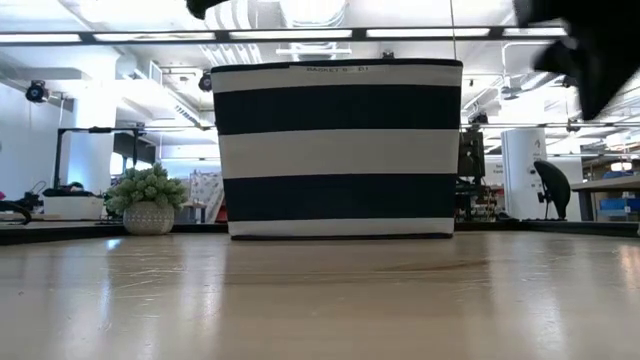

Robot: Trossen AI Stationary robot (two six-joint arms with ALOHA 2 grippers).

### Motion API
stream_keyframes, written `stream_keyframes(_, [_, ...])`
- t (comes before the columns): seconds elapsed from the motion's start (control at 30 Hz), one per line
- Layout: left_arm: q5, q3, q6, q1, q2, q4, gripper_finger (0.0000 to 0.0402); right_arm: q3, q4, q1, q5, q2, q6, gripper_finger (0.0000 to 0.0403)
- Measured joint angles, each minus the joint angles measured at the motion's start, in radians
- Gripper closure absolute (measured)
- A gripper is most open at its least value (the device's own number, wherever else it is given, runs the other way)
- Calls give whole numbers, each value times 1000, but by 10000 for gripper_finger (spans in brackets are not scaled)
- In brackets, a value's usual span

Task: Sort clothes
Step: Put the gray socks into the laundry bin

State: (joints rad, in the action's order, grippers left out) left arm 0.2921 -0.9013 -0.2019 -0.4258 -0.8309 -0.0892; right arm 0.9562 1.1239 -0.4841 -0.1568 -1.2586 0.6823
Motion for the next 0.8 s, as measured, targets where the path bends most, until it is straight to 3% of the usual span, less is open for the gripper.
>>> stream_keyframes(0.23, [-75, 166, 11, 73, 131, 73, 212, -140, 1, -9, 76, 0, 132, 293])
stream_keyframes(0.43, [-85, 214, 39, 78, 190, 83, 213, -222, -2, -9, 87, 0, 164, 236])
stream_keyframes(0.6, [-85, 216, 40, 78, 196, 84, 208, -280, -11, -9, 87, -1, 190, 226])
stream_keyframes(0.8, [-85, 216, 54, 78, 177, 87, 213, -347, -37, -8, 112, -1, 235, 248])
